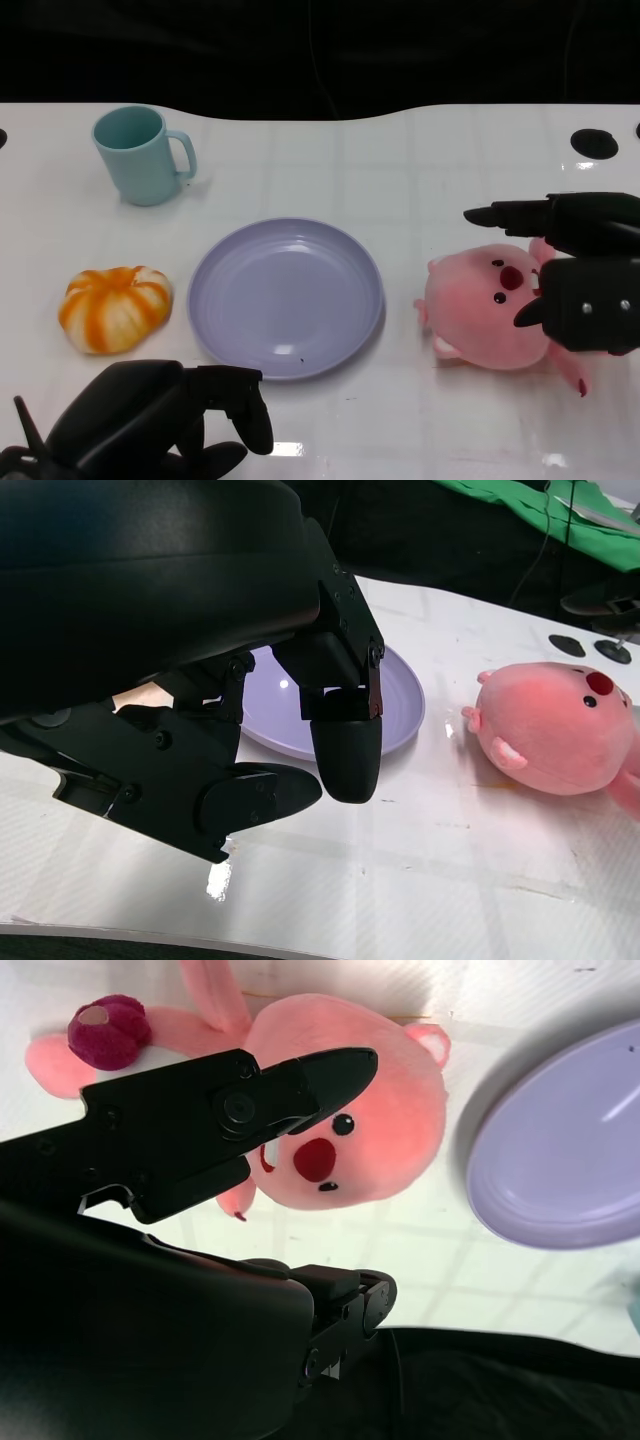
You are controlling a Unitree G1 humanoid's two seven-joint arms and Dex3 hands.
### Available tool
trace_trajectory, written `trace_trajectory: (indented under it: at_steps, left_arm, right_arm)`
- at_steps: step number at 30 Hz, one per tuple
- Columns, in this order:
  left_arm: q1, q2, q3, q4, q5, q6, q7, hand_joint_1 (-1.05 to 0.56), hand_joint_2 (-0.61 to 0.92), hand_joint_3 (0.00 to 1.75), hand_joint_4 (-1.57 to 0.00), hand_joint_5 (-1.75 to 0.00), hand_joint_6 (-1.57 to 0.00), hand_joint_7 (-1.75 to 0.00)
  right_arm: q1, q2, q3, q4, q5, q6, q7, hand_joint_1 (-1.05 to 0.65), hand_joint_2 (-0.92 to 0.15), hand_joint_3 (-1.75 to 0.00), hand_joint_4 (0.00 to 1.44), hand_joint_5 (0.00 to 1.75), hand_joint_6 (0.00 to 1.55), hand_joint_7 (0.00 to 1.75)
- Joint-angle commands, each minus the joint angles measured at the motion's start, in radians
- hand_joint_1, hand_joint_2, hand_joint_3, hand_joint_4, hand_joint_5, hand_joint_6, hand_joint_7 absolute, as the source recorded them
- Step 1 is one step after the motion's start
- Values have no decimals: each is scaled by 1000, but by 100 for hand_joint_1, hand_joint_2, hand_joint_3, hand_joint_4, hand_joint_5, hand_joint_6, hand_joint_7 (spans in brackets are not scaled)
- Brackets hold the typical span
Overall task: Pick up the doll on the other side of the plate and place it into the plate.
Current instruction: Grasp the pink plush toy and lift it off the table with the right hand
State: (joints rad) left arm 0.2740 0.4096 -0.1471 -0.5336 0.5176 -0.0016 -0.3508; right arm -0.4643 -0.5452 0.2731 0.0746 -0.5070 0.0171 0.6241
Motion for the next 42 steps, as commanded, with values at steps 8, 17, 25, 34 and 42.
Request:
trace_trajectory:
  at_steps: [8,17,25,34,42]
  left_arm:
    - [-7,4,-4,-12,-2,25,-10,-21,74,65,-71,-146,-74,-112]
    - [-8,3,-13,-32,11,41,-9,-20,72,67,-72,-147,-75,-113]
    - [-3,-2,-25,-55,15,60,-7,-21,70,70,-73,-147,-75,-114]
    - [5,-1,-28,-93,18,95,-22,-22,70,68,-71,-150,-74,-115]
    - [16,4,-26,-100,18,89,-17,-22,71,65,-70,-150,-73,-116]
  right_arm:
    - [-126,70,77,283,-5,16,1,-82,-92,-15,5,16,13,0]
    - [-196,137,143,493,-49,-6,-72,-83,-92,-18,15,17,22,4]
    - [-210,166,171,550,-70,-24,-161,-72,-92,-15,39,18,51,8]
    - [-167,250,90,550,-23,-61,-442,-13,-86,-28,85,113,112,39]
    - [-160,237,103,512,-58,-102,-484,-14,-49,-114,93,174,76,173]
